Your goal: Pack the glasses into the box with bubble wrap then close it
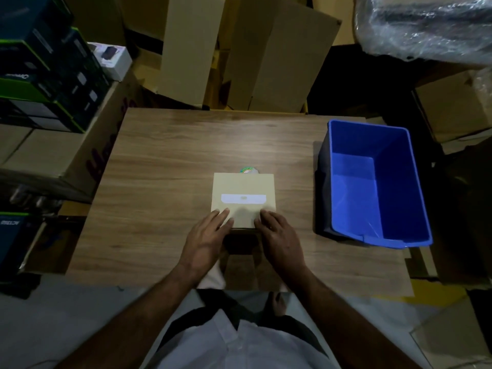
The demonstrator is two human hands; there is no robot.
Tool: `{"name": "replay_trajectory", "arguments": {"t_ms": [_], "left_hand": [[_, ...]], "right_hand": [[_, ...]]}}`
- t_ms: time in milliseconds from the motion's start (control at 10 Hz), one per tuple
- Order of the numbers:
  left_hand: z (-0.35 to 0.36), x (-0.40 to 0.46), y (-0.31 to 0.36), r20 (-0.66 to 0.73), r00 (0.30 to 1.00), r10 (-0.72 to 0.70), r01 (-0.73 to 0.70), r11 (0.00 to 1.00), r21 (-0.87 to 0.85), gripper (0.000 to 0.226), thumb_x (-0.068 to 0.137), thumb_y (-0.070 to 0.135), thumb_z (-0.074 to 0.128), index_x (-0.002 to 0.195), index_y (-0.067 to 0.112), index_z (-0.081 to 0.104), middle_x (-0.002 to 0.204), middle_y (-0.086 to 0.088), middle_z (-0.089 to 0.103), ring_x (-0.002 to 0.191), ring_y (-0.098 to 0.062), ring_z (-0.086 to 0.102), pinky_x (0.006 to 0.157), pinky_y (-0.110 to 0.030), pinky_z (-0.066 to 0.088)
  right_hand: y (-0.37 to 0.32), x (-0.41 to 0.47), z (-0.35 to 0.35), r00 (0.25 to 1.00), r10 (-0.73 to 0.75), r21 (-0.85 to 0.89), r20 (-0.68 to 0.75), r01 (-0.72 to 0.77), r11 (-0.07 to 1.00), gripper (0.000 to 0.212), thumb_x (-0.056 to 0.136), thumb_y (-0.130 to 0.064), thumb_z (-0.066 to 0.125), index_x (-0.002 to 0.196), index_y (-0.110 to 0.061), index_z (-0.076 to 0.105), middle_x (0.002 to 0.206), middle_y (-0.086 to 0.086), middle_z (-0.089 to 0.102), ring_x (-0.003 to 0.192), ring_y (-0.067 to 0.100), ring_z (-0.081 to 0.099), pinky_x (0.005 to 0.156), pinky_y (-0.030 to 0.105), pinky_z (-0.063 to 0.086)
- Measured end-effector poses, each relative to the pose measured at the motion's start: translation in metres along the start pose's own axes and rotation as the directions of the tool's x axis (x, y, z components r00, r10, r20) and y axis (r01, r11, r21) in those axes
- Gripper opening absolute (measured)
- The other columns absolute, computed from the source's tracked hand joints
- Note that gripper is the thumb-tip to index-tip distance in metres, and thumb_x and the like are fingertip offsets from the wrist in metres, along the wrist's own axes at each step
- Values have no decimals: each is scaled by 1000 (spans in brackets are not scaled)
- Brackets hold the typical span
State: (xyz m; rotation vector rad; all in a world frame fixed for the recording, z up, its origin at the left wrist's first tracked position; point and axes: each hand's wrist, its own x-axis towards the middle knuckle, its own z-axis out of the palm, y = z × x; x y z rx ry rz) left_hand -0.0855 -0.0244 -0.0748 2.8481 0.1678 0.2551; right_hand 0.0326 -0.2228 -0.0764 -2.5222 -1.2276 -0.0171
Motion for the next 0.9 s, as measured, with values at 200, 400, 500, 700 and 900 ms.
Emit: {"name": "replay_trajectory", "arguments": {"t_ms": [200, 400, 500, 700, 900], "left_hand": [[-9, 11, -5, 75, 997, 9, -10, 1000, 5, 73, 57, -12, 80, 125, 9, 70, 142, -14, 60, 126, -36, 61, 93, -45, 58], [-14, 72, -23, 204, 977, -58, 40, 995, 92, 76, 56, -5, 81, 129, 13, 67, 144, -10, 58, 129, -32, 59, 91, -39, 57], [-13, 92, -35, 200, 979, -42, 23, 995, 96, 69, 64, -1, 77, 131, 15, 66, 147, -8, 56, 132, -30, 57, 92, -37, 57], [-14, 115, -47, 256, 965, -53, 22, 992, 122, 78, 64, 12, 82, 139, 13, 59, 154, -9, 48, 140, -30, 49, 102, -36, 50], [-22, 117, -39, 93, 995, -41, 23, 983, 184, 58, 100, 38, 54, 150, 10, 44, 161, -12, 36, 148, -31, 35, 121, -44, 27]], "right_hand": [[10, 8, 3, 997, -53, 16, 64, 52, 999, 50, 78, -10, 78, 127, -5, 68, 136, 19, 63, 121, 37, 58, 90, 41, 56], [15, 67, -4, 998, 9, 18, 61, -10, 1000, 52, 83, -13, 40, 126, -4, 68, 138, 19, 62, 128, 39, 58, 89, 42, 58], [18, 87, -1, 995, 54, 9, 87, -55, 998, 54, 81, -11, 40, 127, -1, 66, 141, 22, 58, 132, 40, 55, 93, 46, 59], [22, 110, -3, 977, 142, 9, 156, -145, 989, 55, 90, -4, 52, 144, -9, 54, 158, 14, 42, 148, 31, 36, 114, 44, 42], [15, 113, -14, 992, 105, -61, 73, -100, 993, 65, 91, -14, 62, 152, -8, 39, 161, 20, 32, 151, 34, 28, 125, 45, 24]]}}
